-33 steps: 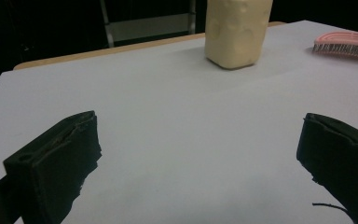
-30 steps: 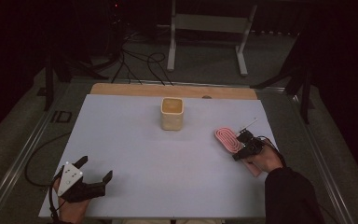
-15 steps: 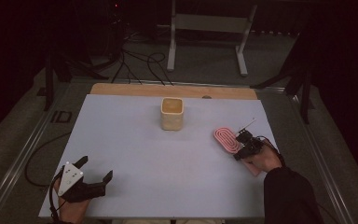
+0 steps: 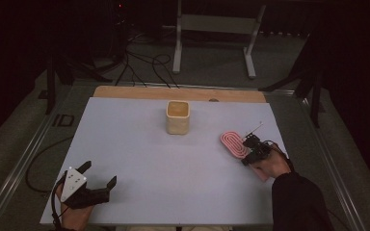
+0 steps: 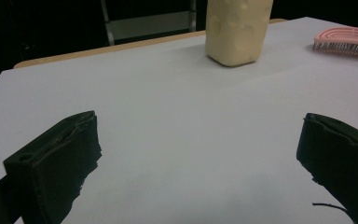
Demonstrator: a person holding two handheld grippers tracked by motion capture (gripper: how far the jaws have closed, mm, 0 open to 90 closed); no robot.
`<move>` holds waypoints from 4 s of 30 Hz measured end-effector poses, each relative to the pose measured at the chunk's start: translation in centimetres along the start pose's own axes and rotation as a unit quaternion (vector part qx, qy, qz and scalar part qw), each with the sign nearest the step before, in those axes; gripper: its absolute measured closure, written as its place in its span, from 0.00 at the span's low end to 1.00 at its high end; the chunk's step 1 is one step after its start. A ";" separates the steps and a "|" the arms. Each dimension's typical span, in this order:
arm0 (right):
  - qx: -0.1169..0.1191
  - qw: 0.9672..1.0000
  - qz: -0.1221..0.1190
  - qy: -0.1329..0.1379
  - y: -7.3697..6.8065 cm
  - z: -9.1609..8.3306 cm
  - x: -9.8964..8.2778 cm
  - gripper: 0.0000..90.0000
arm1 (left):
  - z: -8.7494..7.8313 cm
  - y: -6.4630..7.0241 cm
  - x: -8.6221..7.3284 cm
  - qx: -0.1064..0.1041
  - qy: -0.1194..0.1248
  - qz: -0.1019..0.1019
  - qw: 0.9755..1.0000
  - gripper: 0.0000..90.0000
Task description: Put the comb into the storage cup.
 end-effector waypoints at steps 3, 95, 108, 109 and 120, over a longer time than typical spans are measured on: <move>-0.005 1.000 0.005 0.001 -0.1 -0.1 0.0 0.75 | 0.0 -0.1 0.0 0.001 0.000 -0.001 1.000 0.00; 0.064 0.928 -0.050 0.363 -11.3 -6.7 1.8 0.77 | 4.2 4.6 7.6 -0.057 -0.023 -0.004 0.998 0.00; 0.059 0.922 -0.063 0.377 -12.3 -6.7 2.1 0.77 | 7.0 8.6 10.1 -0.111 -0.031 0.017 0.993 0.00; 0.060 0.922 -0.064 0.378 -12.4 -6.7 2.2 0.77 | 7.2 8.8 10.2 -0.114 -0.030 0.017 0.993 0.00; 0.058 0.919 -0.062 0.385 -12.6 -6.8 2.3 0.77 | 8.8 12.0 11.5 -0.144 -0.033 0.027 0.989 0.00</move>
Point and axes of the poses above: each handheld gripper's, and its own axes: z roughly forward along the jaws, x roughly out of its top, y roughly to its right, the point moved 7 cm from there along z, roughly forward along the jaws, and after that the axes turned 3 degrees about x, right-handed, at the moved point
